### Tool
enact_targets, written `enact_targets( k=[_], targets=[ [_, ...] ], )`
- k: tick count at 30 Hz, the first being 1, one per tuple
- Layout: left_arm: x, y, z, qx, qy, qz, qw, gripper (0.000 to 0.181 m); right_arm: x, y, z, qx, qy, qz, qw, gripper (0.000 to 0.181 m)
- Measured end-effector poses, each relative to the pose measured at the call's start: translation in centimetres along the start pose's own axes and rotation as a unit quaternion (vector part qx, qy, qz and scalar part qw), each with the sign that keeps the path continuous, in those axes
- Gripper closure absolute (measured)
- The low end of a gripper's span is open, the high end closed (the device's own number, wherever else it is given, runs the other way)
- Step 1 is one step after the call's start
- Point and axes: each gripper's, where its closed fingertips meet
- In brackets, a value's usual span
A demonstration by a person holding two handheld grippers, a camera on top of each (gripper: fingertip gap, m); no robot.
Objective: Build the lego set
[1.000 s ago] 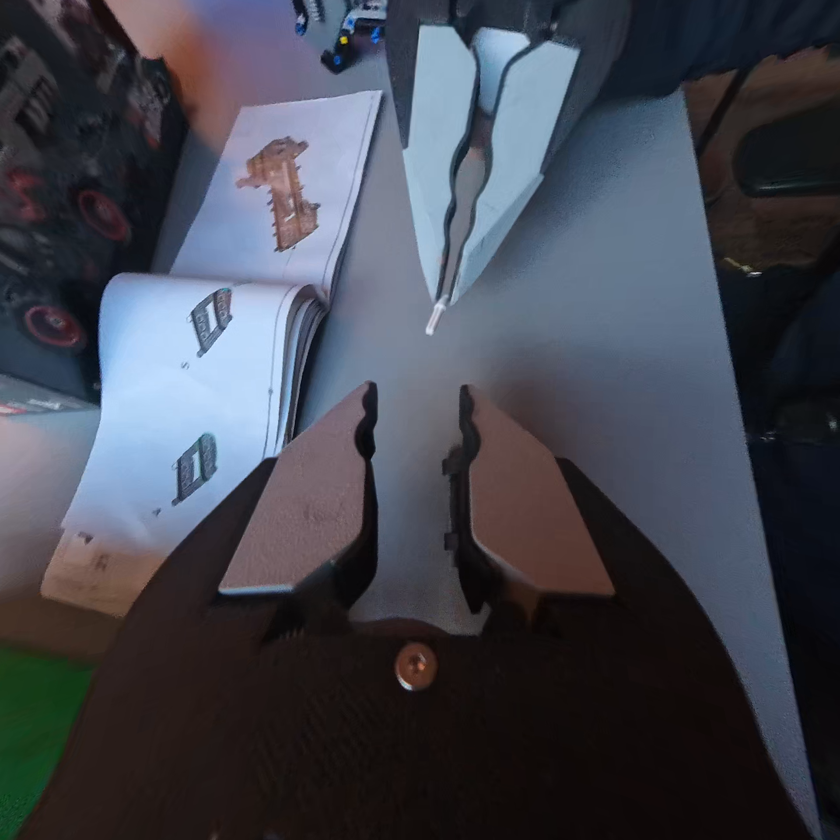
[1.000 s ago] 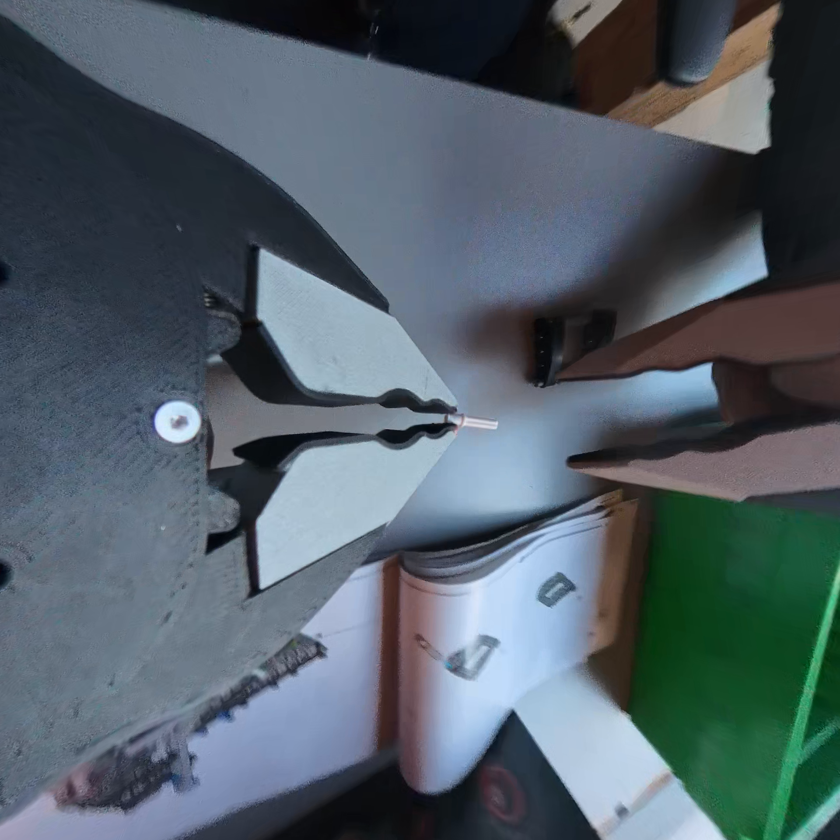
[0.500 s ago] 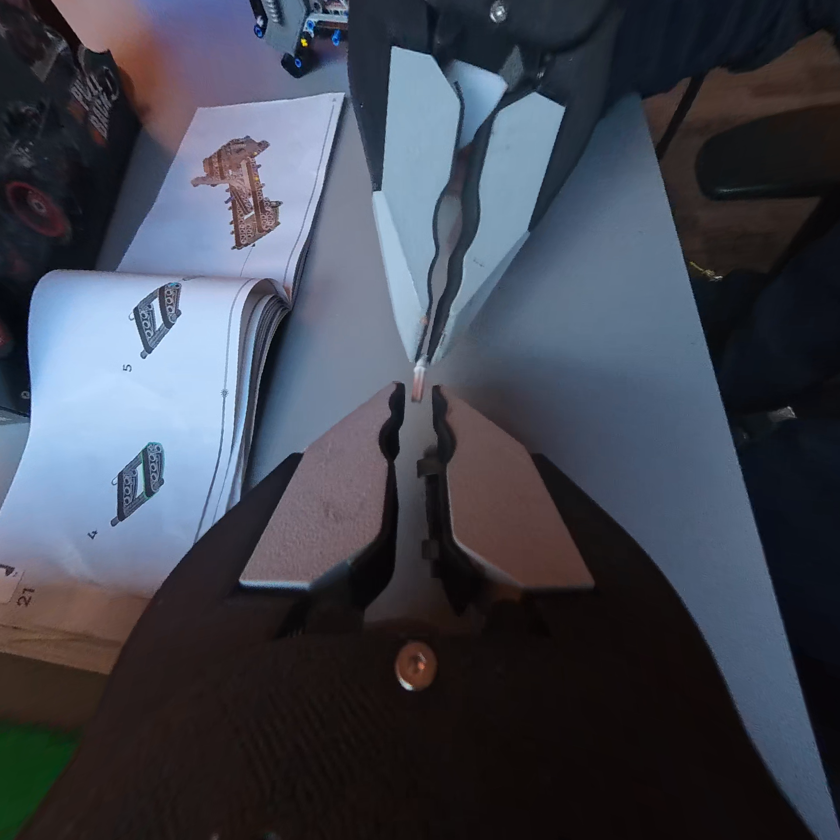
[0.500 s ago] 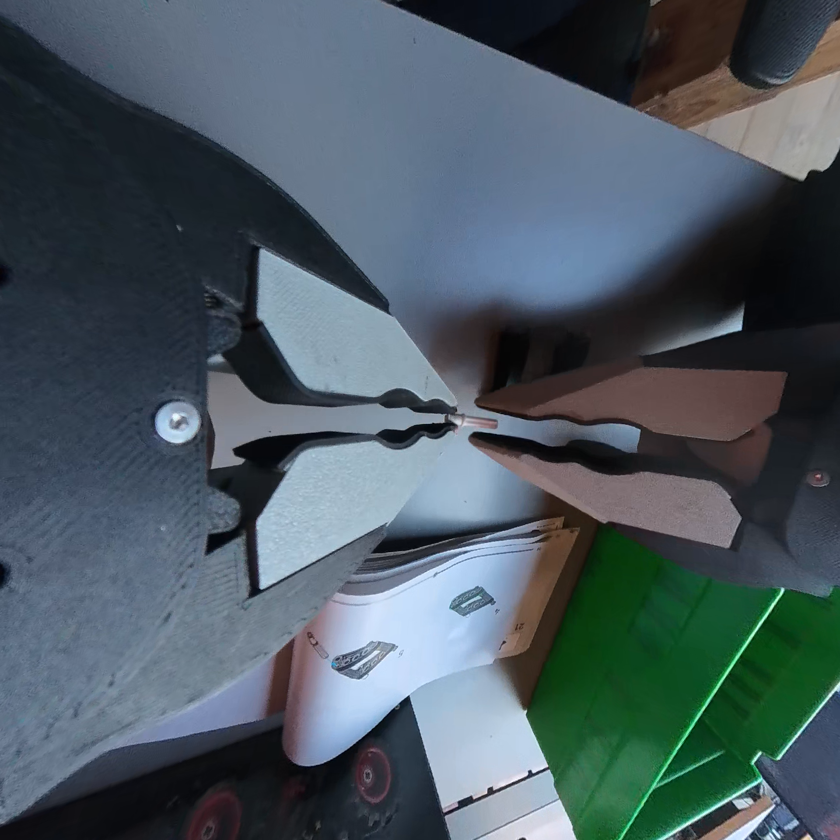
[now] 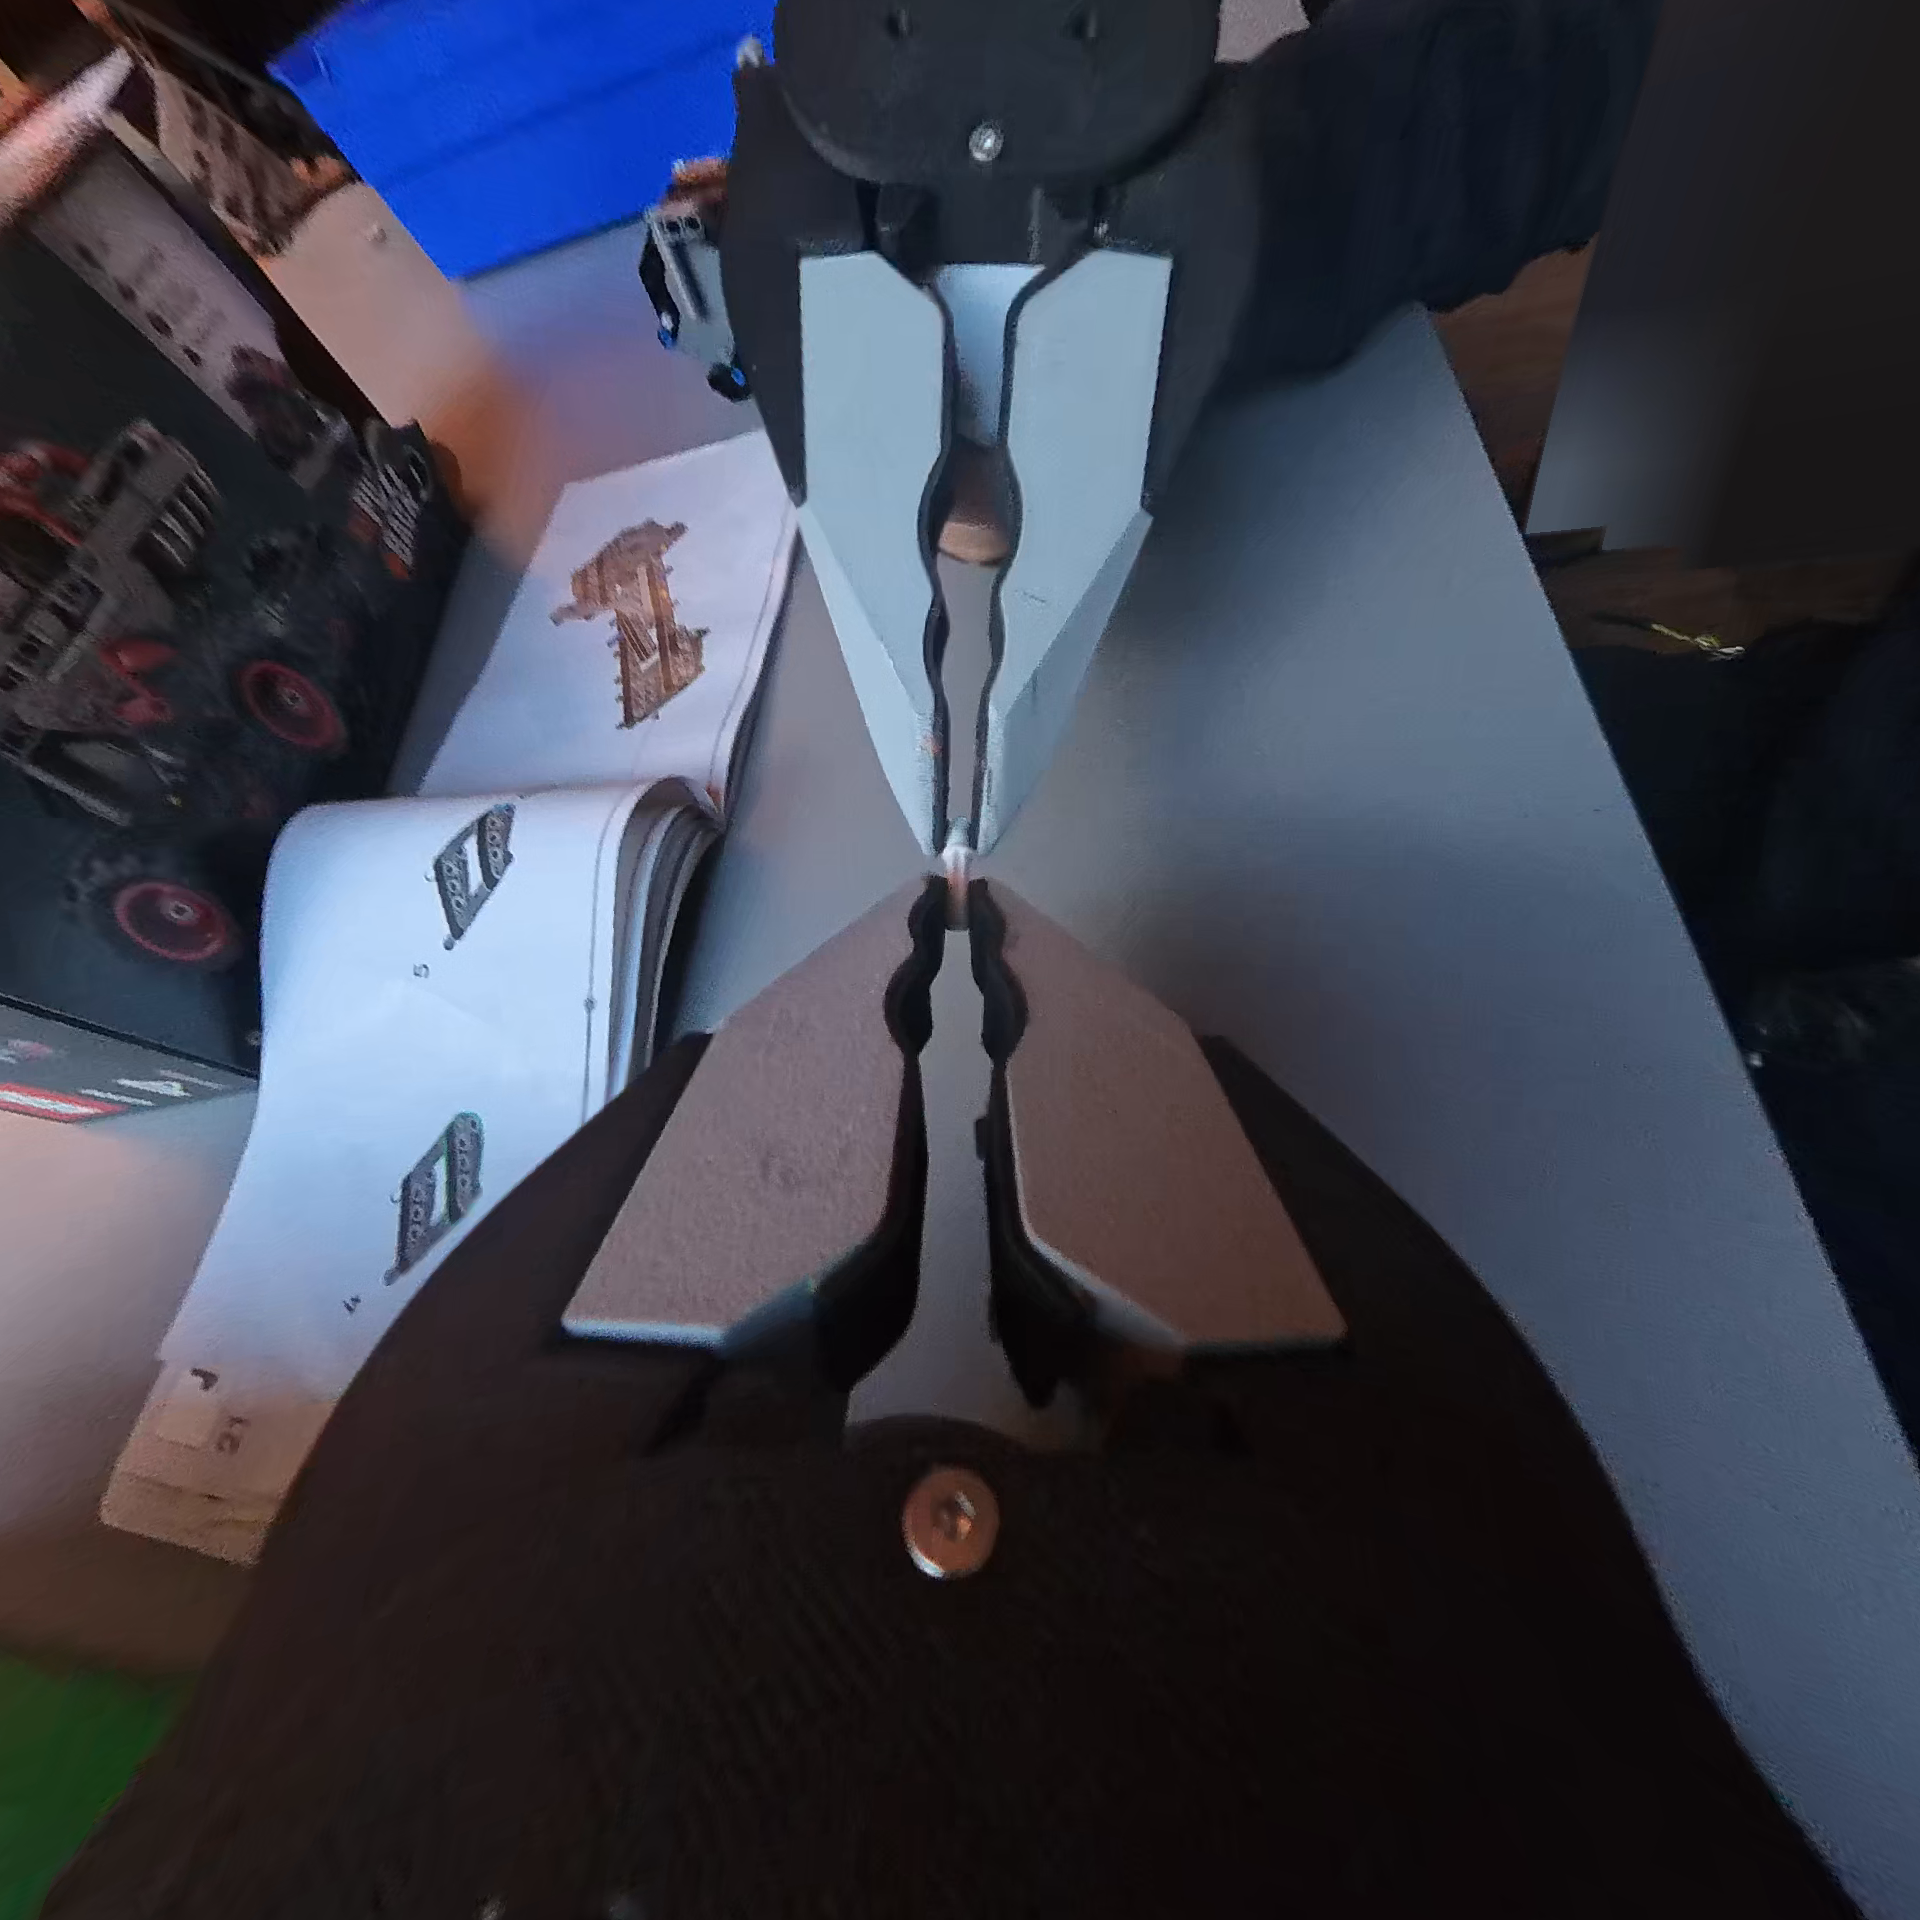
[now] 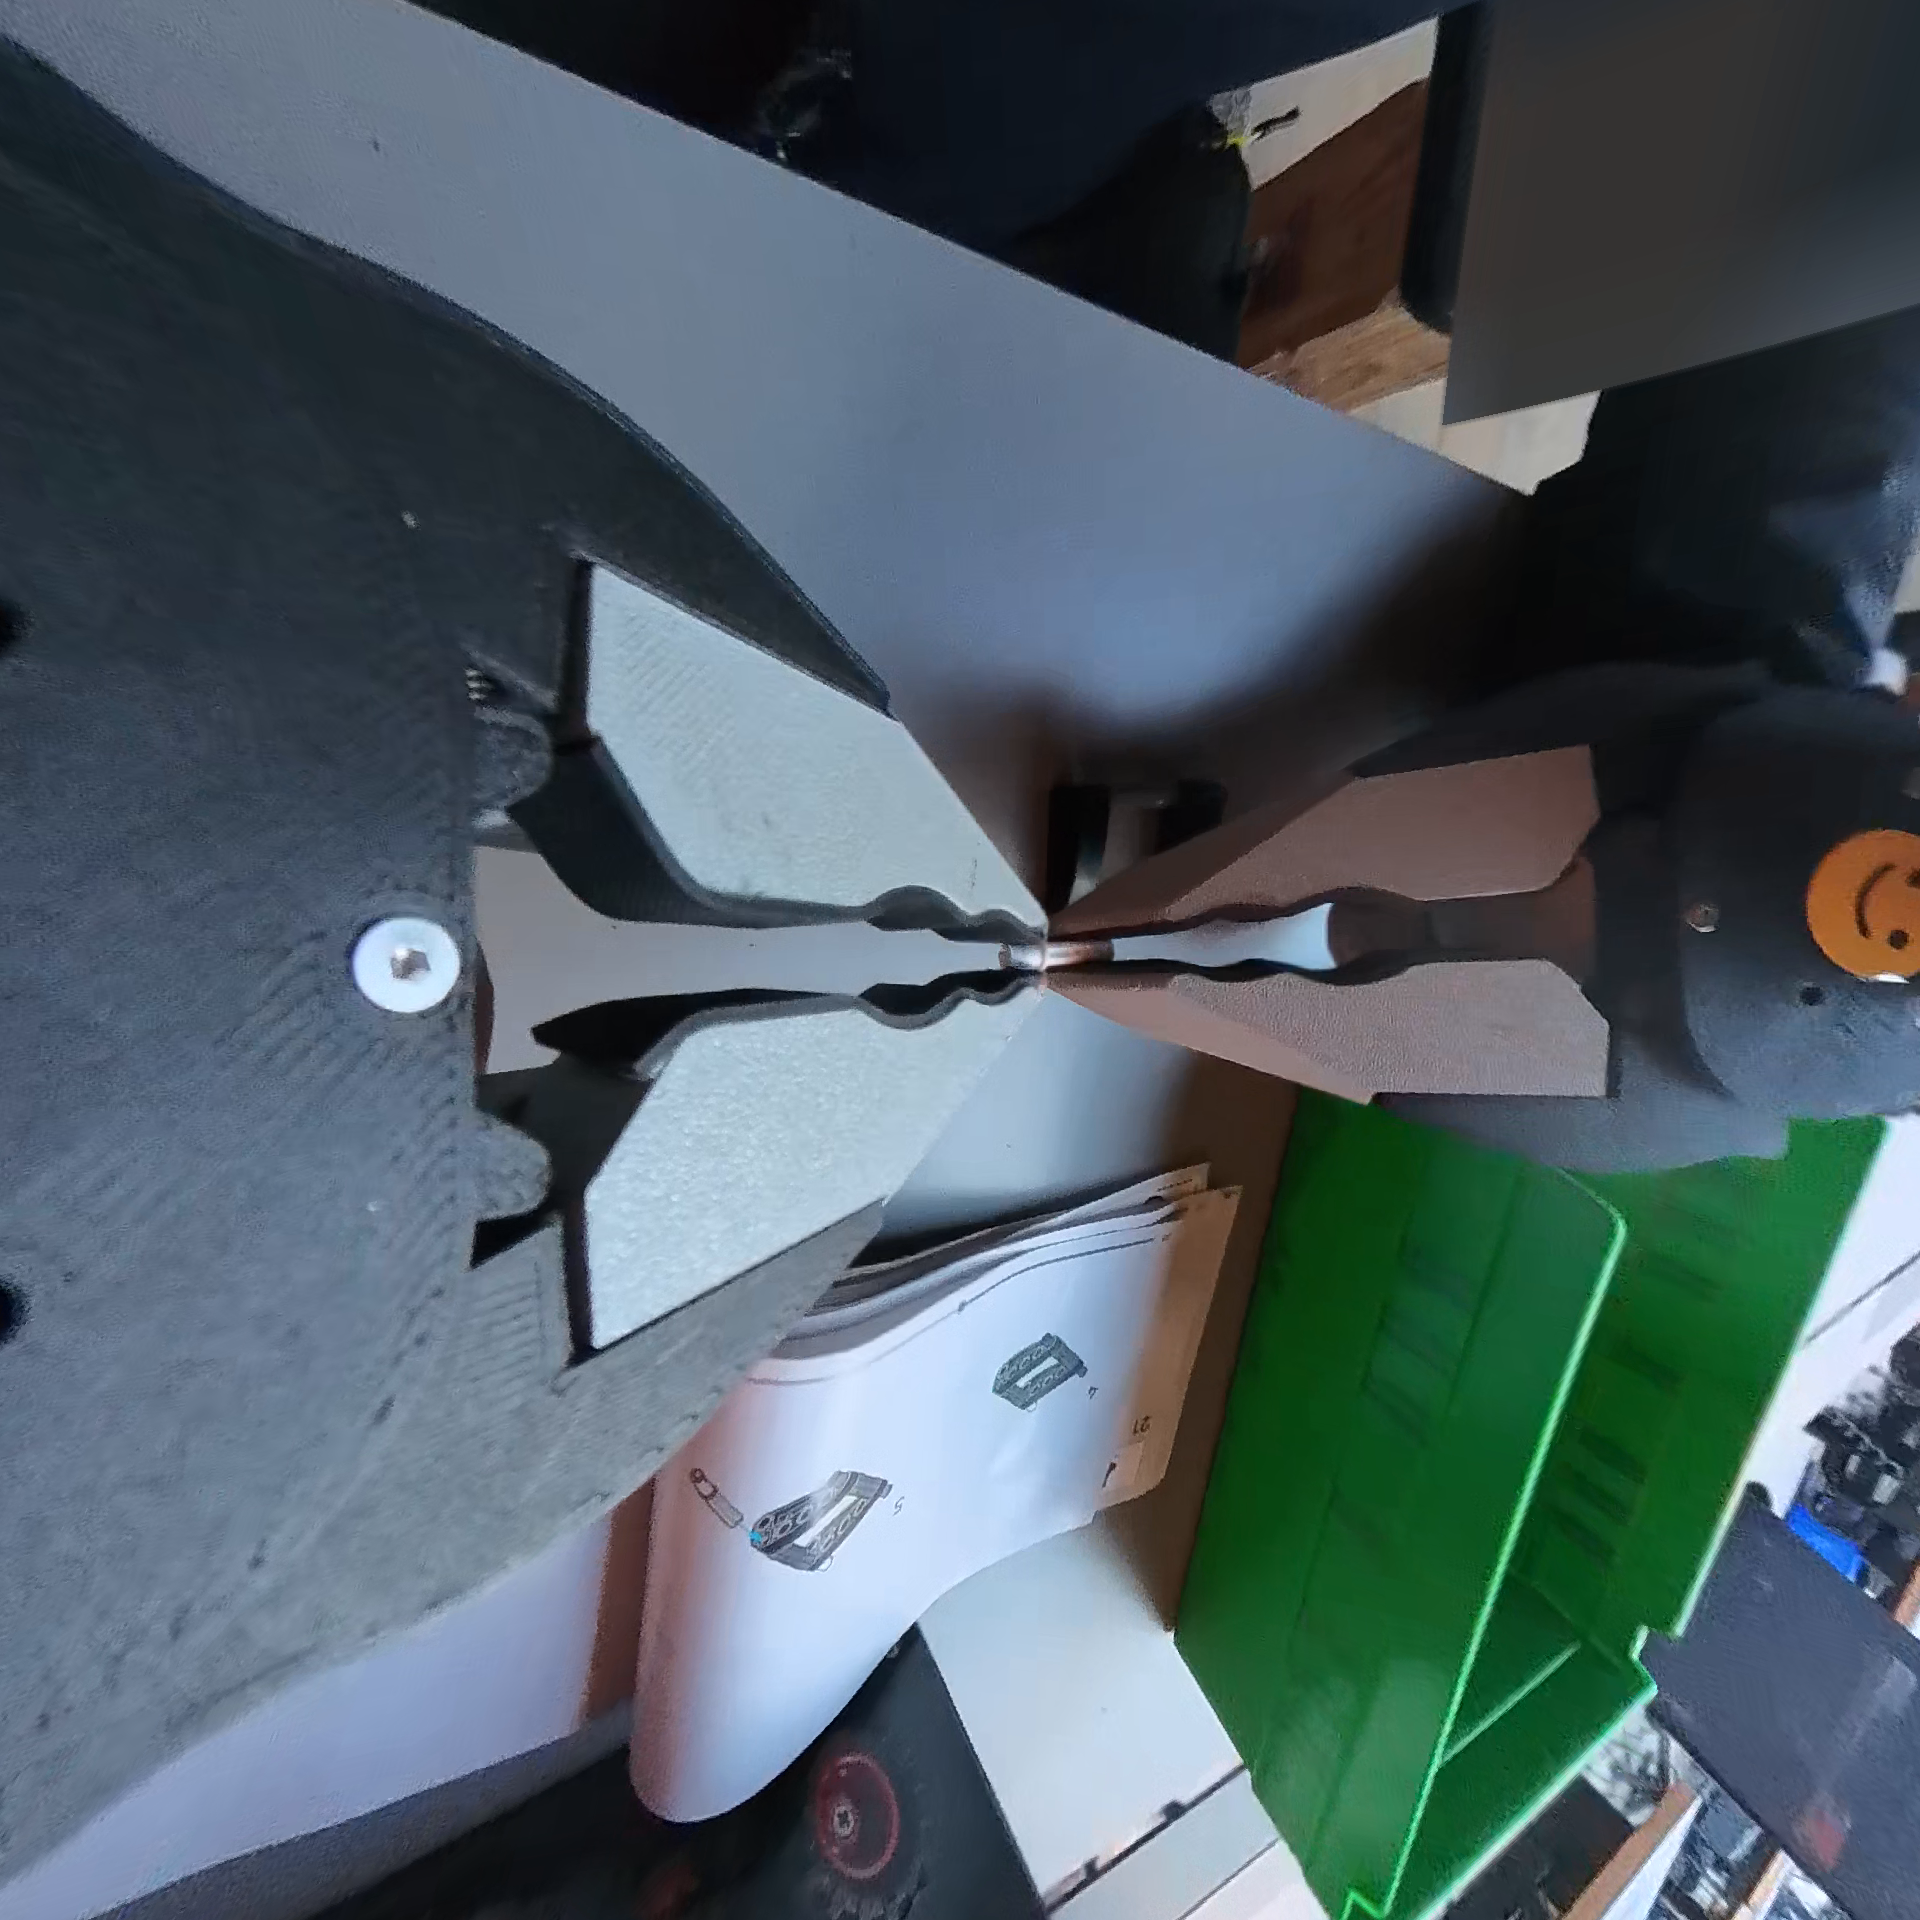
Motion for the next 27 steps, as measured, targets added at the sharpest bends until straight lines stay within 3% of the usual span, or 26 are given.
enact_targets(
  k=[12,27],
  targets=[
    [-0.3,-1.0,0.3,0.003,-0.014,-0.041,0.999,0.181,-0.8,-1.6,-0.7,0.079,-0.024,-0.044,0.996,0.181],
    [-1.1,-2.3,1.3,0.121,-0.117,-0.018,0.986,0.181,-1.2,-2.1,-1.5,0.093,-0.011,-0.057,0.994,0.173]
  ],
)
Point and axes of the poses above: each gripper's, where its closed fingertips meet, x out along the fingers, y out of its underside, z = x × y across the jaws, and after that the axes turned 15 degrees about y, right-handed
